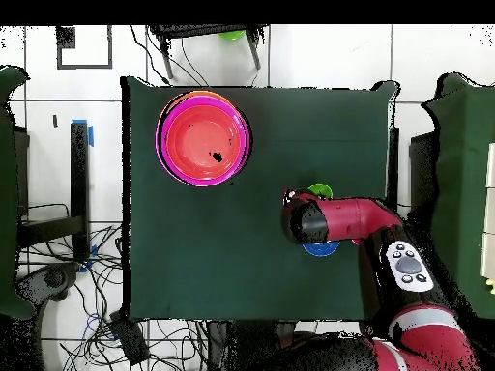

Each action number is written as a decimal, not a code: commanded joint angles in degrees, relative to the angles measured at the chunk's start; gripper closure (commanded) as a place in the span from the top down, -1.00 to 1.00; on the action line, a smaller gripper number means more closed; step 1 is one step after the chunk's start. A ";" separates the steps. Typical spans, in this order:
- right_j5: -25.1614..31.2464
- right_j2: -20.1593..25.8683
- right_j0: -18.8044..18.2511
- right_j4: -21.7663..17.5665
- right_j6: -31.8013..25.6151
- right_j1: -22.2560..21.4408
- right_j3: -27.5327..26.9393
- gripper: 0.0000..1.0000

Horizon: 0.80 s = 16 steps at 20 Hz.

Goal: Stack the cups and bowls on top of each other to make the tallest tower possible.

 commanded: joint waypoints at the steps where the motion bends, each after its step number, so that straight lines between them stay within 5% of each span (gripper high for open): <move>1: 3.04 -0.05 4.68 -3.43 -1.63 -0.86 -1.91 -1.00; 9: 5.46 0.24 6.69 -0.82 -2.28 -3.43 -1.69 -1.00; 10: 5.07 1.65 5.30 -0.50 -3.51 -3.34 -1.38 1.00; 16: 2.43 5.64 0.44 -1.08 -6.12 -3.03 0.57 1.00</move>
